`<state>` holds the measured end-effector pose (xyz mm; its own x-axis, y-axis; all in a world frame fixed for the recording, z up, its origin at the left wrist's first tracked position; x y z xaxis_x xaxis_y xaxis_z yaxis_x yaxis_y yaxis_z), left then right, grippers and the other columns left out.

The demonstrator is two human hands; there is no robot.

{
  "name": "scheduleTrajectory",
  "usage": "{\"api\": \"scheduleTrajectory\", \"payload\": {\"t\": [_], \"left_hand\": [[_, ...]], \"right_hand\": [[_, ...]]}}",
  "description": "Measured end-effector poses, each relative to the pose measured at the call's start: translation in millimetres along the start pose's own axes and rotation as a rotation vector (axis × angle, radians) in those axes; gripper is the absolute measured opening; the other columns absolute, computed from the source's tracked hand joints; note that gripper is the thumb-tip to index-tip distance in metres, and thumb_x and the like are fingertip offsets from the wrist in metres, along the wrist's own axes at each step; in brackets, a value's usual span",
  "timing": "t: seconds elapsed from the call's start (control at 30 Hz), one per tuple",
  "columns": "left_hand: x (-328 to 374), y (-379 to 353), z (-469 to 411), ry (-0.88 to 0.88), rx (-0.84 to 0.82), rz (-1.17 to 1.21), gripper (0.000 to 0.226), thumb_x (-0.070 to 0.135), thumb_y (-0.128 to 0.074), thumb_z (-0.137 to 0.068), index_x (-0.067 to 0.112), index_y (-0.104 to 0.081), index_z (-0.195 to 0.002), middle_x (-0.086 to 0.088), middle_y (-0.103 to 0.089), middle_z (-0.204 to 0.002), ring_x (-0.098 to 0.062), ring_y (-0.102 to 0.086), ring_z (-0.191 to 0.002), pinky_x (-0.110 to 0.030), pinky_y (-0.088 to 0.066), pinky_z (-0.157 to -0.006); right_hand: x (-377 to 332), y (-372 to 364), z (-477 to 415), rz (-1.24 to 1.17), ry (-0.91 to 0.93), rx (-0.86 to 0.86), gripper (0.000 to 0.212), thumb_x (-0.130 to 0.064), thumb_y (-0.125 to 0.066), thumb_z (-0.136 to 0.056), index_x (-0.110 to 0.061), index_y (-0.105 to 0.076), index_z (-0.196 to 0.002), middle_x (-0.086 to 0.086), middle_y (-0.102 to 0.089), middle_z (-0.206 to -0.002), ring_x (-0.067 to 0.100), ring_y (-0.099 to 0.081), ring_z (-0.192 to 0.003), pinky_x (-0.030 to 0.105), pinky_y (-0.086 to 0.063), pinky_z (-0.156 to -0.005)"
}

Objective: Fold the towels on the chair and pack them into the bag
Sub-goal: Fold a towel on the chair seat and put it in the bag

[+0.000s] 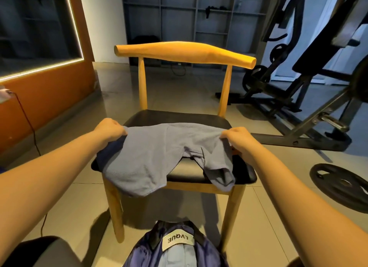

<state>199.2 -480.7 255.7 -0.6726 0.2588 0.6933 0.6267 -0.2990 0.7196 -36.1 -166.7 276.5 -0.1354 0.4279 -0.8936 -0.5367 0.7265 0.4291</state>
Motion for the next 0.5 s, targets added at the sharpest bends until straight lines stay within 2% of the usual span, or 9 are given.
{"api": "scheduleTrajectory", "payload": {"t": [0.1,0.13,0.2,0.23,0.27,0.3,0.37,0.43,0.5], "left_hand": [[33.8,0.7,15.2,-0.192,0.113,0.251,0.018,0.02,-0.061,-0.1,0.002,-0.063,-0.103,-0.017,-0.062,-0.096,-0.026,-0.053,-0.079,-0.04,-0.046,-0.072],[47.0,1.4,23.3,-0.277,0.173,0.312,0.018,0.021,-0.06,-0.1,0.003,-0.062,-0.103,-0.013,-0.061,-0.093,-0.024,-0.053,-0.08,-0.038,-0.045,-0.073],[70.1,-0.3,46.7,-0.497,0.294,0.355,0.016,0.024,-0.06,-0.101,0.008,-0.059,-0.101,-0.005,-0.058,-0.091,-0.016,-0.054,-0.08,-0.028,-0.046,-0.071],[78.3,-3.9,60.0,-0.612,0.336,0.341,0.015,0.025,-0.061,-0.101,0.01,-0.059,-0.1,-0.002,-0.057,-0.095,-0.013,-0.053,-0.082,-0.022,-0.046,-0.072],[81.8,-11.0,70.7,-0.72,0.345,0.308,0.013,0.024,-0.062,-0.1,0.012,-0.058,-0.099,0.0,-0.055,-0.099,-0.011,-0.053,-0.084,-0.019,-0.045,-0.074],[81.3,-20.3,79.1,-0.811,0.318,0.244,0.011,0.023,-0.064,-0.099,0.014,-0.058,-0.095,0.0,-0.055,-0.102,-0.012,-0.053,-0.087,-0.02,-0.046,-0.076],[72.6,-43.5,87.8,-0.895,0.149,0.025,0.013,0.022,-0.07,-0.091,0.017,-0.06,-0.084,0.0,-0.057,-0.1,-0.018,-0.057,-0.091,-0.032,-0.05,-0.079],[60.7,-60.9,91.2,-0.834,-0.088,-0.155,0.02,0.031,-0.074,-0.087,0.022,-0.063,-0.073,0.001,-0.06,-0.091,-0.022,-0.061,-0.086,-0.039,-0.051,-0.074],[53.0,-67.5,93.3,-0.73,-0.212,-0.168,0.028,0.04,-0.074,-0.089,0.021,-0.068,-0.068,0.0,-0.065,-0.077,-0.02,-0.062,-0.074,-0.041,-0.051,-0.067]], "right_hand": [[-13.0,20.0,-6.0,-0.1,0.105,0.258,0.012,-0.019,-0.051,-0.096,-0.012,-0.052,-0.086,0.008,-0.052,-0.08,0.024,-0.046,-0.077,0.031,-0.035,-0.062],[-18.7,23.5,-4.2,-0.043,0.225,0.376,0.012,-0.017,-0.049,-0.098,-0.012,-0.05,-0.087,0.005,-0.05,-0.081,0.022,-0.045,-0.077,0.032,-0.032,-0.059],[-29.2,18.2,10.7,0.116,0.574,0.543,0.008,-0.016,-0.05,-0.098,-0.01,-0.05,-0.092,0.004,-0.051,-0.091,0.019,-0.046,-0.081,0.03,-0.032,-0.064],[-29.4,10.6,18.0,0.223,0.748,0.53,0.007,-0.016,-0.052,-0.098,-0.01,-0.052,-0.095,0.004,-0.052,-0.099,0.018,-0.047,-0.086,0.028,-0.035,-0.07],[-23.2,1.1,20.9,0.392,0.872,0.435,0.007,-0.017,-0.055,-0.097,-0.011,-0.054,-0.096,0.004,-0.053,-0.105,0.018,-0.05,-0.09,0.028,-0.039,-0.074],[-13.5,-9.9,25.0,0.599,0.908,0.279,0.008,-0.021,-0.059,-0.096,-0.013,-0.056,-0.095,0.004,-0.054,-0.107,0.02,-0.053,-0.09,0.032,-0.044,-0.074],[11.2,-25.3,30.2,0.939,0.861,-0.017,0.018,-0.034,-0.064,-0.093,-0.019,-0.057,-0.086,-0.001,-0.056,-0.102,0.022,-0.054,-0.082,0.04,-0.047,-0.068],[21.1,-25.5,37.8,0.983,0.861,-0.088,0.027,-0.044,-0.062,-0.092,-0.021,-0.06,-0.078,-0.004,-0.06,-0.089,0.02,-0.054,-0.076,0.042,-0.047,-0.063],[19.1,-17.1,40.5,0.873,0.811,-0.046,0.032,-0.042,-0.057,-0.096,-0.019,-0.064,-0.076,0.0,-0.064,-0.075,0.02,-0.057,-0.069,0.046,-0.049,-0.061]]}}
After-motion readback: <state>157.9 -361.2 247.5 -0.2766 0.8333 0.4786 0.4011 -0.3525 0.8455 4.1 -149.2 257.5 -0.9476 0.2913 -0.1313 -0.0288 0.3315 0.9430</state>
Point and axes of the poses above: each hand's wrist, its own z-axis away from the middle knuckle, its own y-axis out of the back of the hand, x = y × z, the point moved 2 cm from there along -z, towards the middle knuckle
